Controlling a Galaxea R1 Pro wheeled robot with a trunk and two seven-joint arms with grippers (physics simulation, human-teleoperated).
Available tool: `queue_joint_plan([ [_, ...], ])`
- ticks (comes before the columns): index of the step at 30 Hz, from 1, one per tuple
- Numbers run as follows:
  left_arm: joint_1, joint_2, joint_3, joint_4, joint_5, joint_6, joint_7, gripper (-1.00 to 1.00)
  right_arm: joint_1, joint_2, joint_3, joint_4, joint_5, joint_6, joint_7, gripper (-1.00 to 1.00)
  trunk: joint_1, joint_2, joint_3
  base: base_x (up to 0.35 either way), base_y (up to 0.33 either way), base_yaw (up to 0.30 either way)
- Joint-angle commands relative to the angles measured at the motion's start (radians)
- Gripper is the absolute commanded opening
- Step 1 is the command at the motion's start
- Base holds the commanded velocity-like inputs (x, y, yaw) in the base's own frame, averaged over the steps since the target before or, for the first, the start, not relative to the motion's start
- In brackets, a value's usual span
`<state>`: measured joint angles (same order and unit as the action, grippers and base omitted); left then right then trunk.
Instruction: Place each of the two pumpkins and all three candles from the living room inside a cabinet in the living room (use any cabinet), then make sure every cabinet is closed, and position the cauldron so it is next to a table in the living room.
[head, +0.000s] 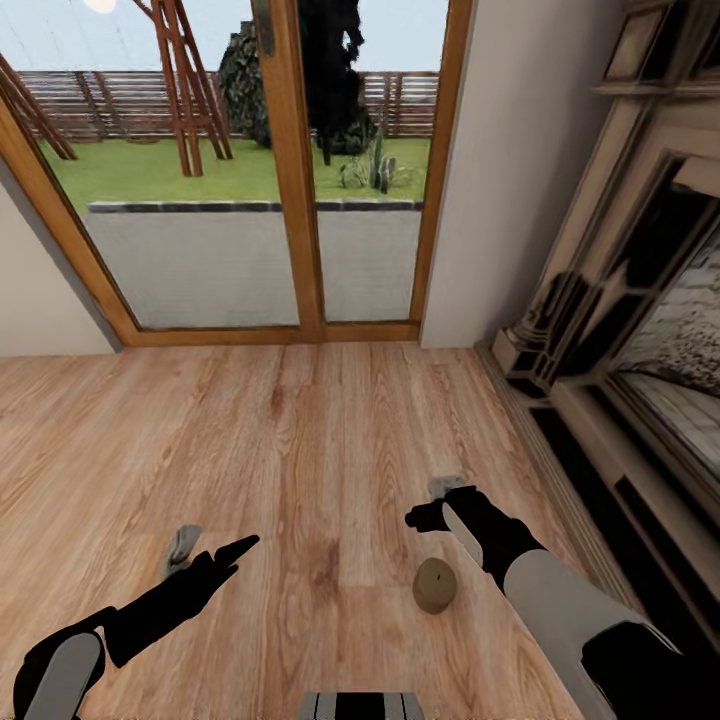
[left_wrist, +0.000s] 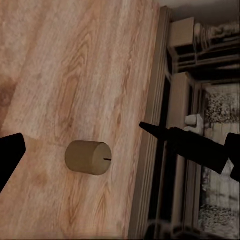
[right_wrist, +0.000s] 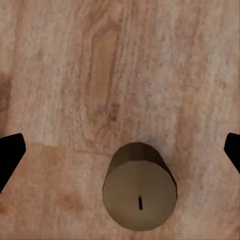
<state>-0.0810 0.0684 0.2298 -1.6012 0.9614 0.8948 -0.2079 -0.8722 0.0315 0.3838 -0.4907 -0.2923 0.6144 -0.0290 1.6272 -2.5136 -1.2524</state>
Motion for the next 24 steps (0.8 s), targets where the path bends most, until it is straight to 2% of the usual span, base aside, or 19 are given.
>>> queue_joint_plan([
  [1, 0.000, 0.000, 0.002, 0.000, -0.004, 0.008, -0.019, 1.00, -0.001, -0.001, 0.005, -0.001, -0.005, 0.004, -0.003, 1.00, 0.000, -0.001, -0.005, 0.000, 0.000, 0.000],
  [5, 0.003, 0.003, 0.005, 0.002, -0.006, 0.027, -0.102, 1.00, -0.001, -0.004, 0.004, -0.002, -0.005, 0.003, -0.003, 1.00, 0.002, -0.002, -0.020, 0.000, 0.000, 0.000],
  [7, 0.005, 0.004, 0.006, 0.003, -0.007, 0.032, -0.122, 1.00, -0.001, -0.005, 0.004, -0.002, -0.005, 0.003, -0.003, 1.00, 0.003, -0.002, -0.028, 0.000, 0.000, 0.000],
  [24, 0.009, 0.004, 0.006, 0.007, -0.013, 0.036, -0.142, 1.00, -0.006, -0.022, 0.002, -0.002, -0.003, -0.001, -0.003, 1.00, 0.011, -0.006, -0.094, 0.000, 0.000, 0.000],
])
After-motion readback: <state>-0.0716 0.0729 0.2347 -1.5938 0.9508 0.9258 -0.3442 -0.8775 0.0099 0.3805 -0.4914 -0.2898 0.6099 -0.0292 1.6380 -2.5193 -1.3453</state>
